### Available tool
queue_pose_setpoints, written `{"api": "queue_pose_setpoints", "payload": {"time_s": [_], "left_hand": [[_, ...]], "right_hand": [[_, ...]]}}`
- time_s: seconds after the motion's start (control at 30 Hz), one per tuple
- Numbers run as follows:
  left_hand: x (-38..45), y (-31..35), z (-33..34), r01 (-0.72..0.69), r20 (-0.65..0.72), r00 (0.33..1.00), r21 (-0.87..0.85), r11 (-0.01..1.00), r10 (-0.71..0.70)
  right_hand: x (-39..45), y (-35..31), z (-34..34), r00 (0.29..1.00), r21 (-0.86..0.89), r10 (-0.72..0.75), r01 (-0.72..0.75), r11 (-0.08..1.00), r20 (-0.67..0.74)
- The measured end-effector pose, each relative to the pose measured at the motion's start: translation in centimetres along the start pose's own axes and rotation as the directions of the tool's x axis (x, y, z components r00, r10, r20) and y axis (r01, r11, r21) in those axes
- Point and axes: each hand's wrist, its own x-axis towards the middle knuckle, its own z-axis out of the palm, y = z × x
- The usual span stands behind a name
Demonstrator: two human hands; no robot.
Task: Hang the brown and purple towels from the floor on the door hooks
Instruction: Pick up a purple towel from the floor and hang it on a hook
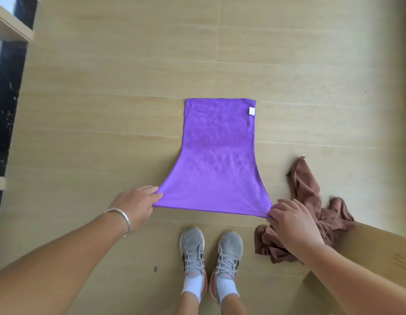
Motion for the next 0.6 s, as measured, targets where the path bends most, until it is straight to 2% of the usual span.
{"api": "queue_pose_setpoints", "payload": {"time_s": [0.07,0.17,0.3,0.37,0.43,0.5,0.6], "left_hand": [[0.8,0.3,2.7,0.001,0.047,0.999,0.0,1.0,-0.001],[2.6,0.3,5.4,0.038,0.042,0.998,-0.055,0.998,-0.036],[7.4,-0.7,7.5,0.12,-0.065,0.986,-0.36,0.925,-0.153],[10.7,-1.2,7.7,0.125,-0.169,0.954,-0.528,0.84,-0.248],[14.6,-2.0,7.4,0.127,-0.265,0.885,-0.655,0.745,-0.383],[18.6,-2.9,6.7,0.12,-0.295,0.834,-0.729,0.674,-0.467],[25.8,-5.0,5.8,0.102,-0.342,0.807,-0.723,0.683,-0.482]], "right_hand": [[0.0,0.0,2.1,0.999,0.015,0.023,-0.024,1.0,0.039],[1.3,0.4,4.5,0.995,0.039,0.077,-0.079,0.996,0.062],[5.5,2.2,6.7,0.988,0.059,0.151,-0.153,0.986,0.042],[8.5,3.4,7.4,0.985,0.043,0.171,-0.171,0.984,0.004],[12.3,4.9,7.9,0.984,0.029,0.167,-0.165,0.986,-0.069],[16.5,6.6,8.0,0.98,-0.004,0.159,-0.161,0.987,-0.123],[24.2,9.4,8.7,0.958,0.014,0.203,-0.204,0.979,-0.201]]}}
